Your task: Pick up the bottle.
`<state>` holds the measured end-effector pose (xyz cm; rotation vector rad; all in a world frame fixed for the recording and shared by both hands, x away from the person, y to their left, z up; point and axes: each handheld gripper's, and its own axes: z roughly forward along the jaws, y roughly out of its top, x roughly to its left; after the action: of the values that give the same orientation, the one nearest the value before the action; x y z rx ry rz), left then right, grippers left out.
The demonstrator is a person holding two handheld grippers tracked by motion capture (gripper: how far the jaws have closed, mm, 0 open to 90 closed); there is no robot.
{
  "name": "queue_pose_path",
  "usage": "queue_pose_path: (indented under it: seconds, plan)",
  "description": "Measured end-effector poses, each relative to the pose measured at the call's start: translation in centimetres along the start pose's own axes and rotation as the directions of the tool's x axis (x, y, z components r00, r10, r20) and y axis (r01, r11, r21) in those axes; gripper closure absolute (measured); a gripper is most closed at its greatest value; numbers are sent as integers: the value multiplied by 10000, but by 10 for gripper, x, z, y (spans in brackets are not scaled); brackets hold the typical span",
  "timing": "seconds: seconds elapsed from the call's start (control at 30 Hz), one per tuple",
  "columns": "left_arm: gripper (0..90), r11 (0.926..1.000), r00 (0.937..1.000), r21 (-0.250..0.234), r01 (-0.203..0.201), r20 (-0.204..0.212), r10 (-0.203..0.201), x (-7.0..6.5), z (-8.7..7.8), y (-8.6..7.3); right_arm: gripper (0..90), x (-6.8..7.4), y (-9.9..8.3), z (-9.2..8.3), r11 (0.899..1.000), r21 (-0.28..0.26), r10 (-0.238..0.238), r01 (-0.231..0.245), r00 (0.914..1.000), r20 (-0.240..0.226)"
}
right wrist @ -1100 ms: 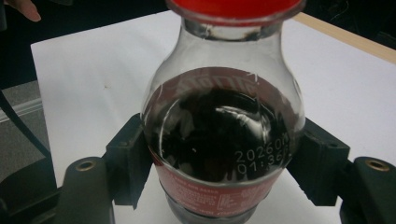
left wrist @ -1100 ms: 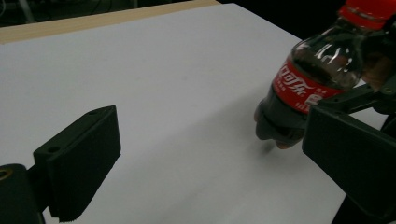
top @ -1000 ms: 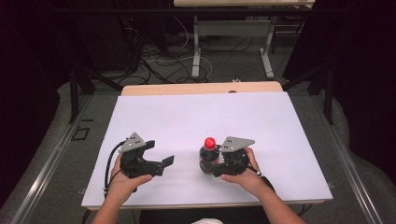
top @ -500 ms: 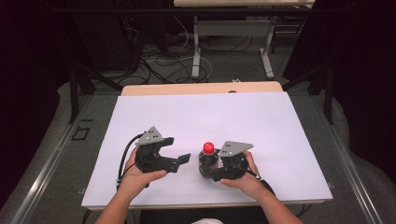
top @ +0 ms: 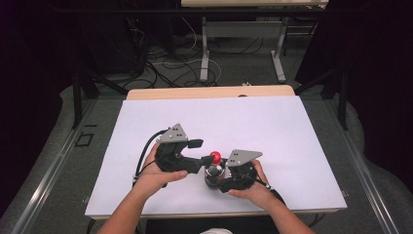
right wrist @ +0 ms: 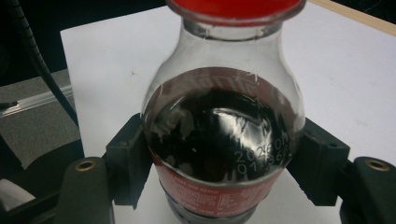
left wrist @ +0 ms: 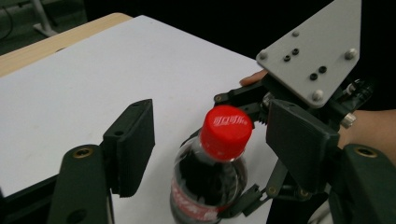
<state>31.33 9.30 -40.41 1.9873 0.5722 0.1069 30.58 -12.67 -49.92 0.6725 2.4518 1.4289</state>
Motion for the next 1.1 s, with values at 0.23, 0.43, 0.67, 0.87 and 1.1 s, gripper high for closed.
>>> queue_pose_path:
  seconds: [0.23, 0.43, 0.67, 0.87, 1.1]
  plan:
    - [433, 9986, 9981, 534, 36, 616, -69, -1, 12, 5, 302, 2, 1, -1, 9999, -47, -130, 130, 9998, -165]
    - [527, 9966, 9949, 795, 217, 967, -293, 3, 20, 5, 302, 4, 2, -2, 9998, -122, -188, 185, 9993, -317]
    - [581, 9962, 9933, 828, 288, 1095, -378, 5, 23, 3, 302, 4, 1, -1, 9998, -68, -165, 162, 9986, -495]
    - [587, 9938, 9913, 1105, 89, 1294, -233, 6, 25, 2, 302, 5, 2, 0, 9997, -23, -255, 254, 9972, -701]
    - [602, 9957, 9948, 917, -102, 1019, 8, 2, 24, 0, 302, 5, 1, 1, 9997, -100, -249, 243, 9975, -659]
